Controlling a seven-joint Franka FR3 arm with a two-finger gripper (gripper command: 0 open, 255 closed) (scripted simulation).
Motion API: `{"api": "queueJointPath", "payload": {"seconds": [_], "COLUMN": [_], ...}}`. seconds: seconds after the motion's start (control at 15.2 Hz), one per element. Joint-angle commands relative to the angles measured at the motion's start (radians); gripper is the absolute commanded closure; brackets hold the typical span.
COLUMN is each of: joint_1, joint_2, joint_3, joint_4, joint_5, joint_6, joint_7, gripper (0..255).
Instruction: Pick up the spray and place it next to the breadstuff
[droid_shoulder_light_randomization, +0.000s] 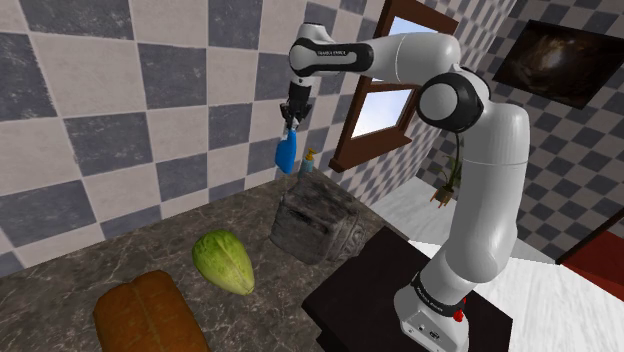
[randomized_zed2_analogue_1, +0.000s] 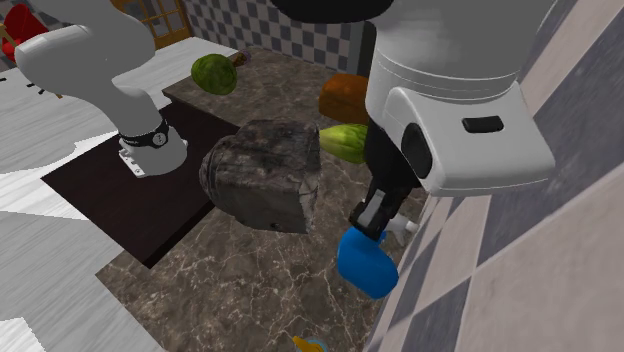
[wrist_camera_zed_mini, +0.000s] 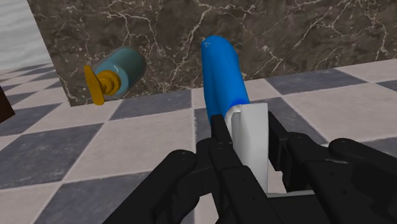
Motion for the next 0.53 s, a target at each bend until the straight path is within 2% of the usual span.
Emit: {"api": "queueJointPath", "payload": {"seconds": [0.0,0.46], "joint_1": [0.002,0.002], "joint_2": [-0.001,-0.001], "joint_3": [0.001,0.001], "joint_4": [0.025,0.119], "joint_5": [0.0,0.0], "joint_6": [-0.027,-0.121], "joint_7": [0.002,0.001], "gripper": [255,255]}}
